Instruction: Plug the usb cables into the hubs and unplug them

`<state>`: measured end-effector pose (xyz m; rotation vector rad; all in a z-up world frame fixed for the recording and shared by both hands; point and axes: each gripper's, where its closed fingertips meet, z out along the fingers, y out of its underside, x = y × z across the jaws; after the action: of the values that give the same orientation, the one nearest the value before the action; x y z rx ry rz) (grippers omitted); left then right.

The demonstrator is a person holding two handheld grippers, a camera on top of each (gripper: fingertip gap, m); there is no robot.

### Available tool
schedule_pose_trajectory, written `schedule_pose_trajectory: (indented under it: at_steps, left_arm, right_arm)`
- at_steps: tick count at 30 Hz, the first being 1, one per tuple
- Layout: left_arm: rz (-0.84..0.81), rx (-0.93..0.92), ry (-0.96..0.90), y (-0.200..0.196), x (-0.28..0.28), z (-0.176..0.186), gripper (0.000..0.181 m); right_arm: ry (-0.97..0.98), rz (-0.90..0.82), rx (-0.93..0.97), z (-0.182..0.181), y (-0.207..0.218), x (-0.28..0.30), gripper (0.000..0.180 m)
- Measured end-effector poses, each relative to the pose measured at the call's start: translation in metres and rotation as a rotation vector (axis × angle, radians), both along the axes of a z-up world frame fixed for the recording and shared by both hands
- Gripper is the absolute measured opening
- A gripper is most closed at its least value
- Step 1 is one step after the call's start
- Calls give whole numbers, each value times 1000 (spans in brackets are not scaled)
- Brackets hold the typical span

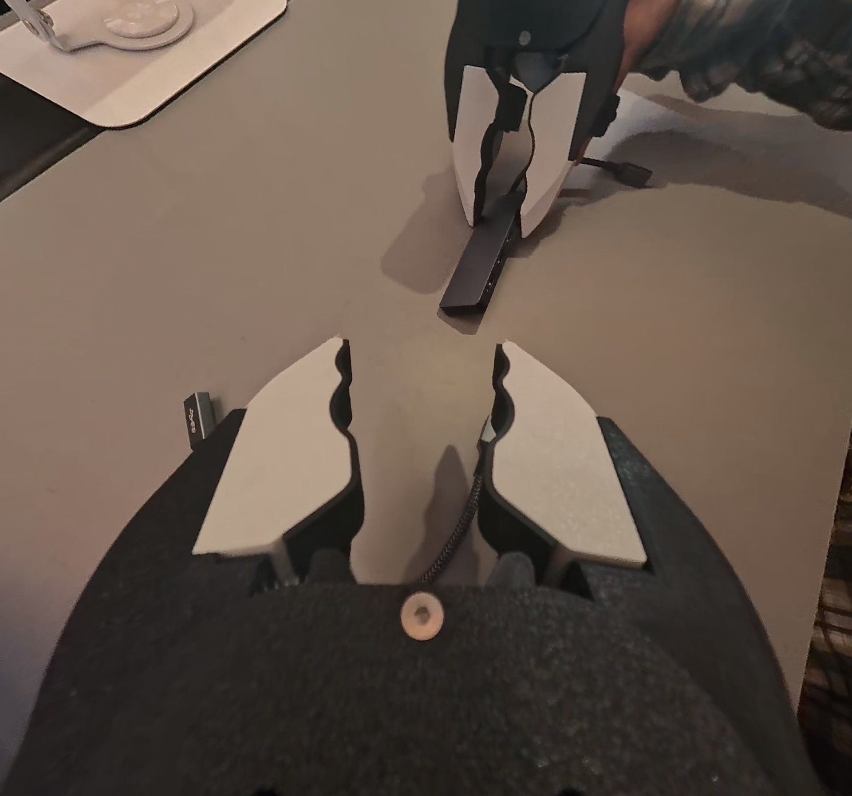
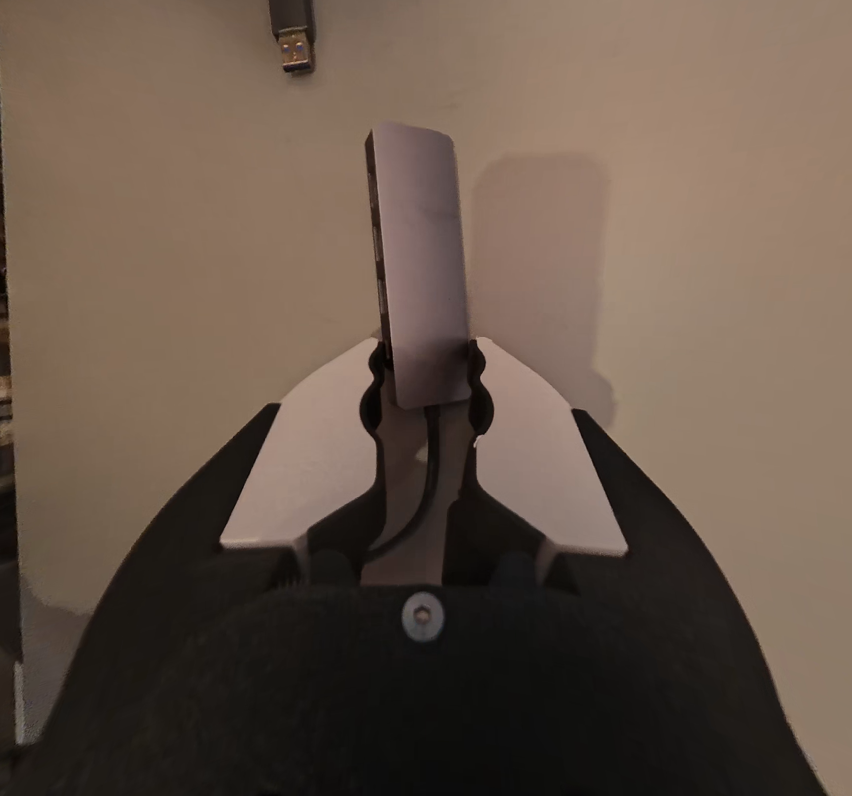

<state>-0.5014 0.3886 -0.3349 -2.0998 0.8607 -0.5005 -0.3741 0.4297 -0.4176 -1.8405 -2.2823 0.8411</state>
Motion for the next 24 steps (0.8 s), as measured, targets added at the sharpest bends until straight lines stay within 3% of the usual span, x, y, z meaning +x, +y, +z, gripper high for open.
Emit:
schedule_pose_trajectory:
  at_steps: [12,24]
  left_arm:
    - [-52,-87,9,4,28,-6,59]
    - [-180,-235,-131,20,79,-21,60]
  right_arm:
    - [146,-99,288,8,-2,20,33]
    - [330,-220,269,34,2,31,32]
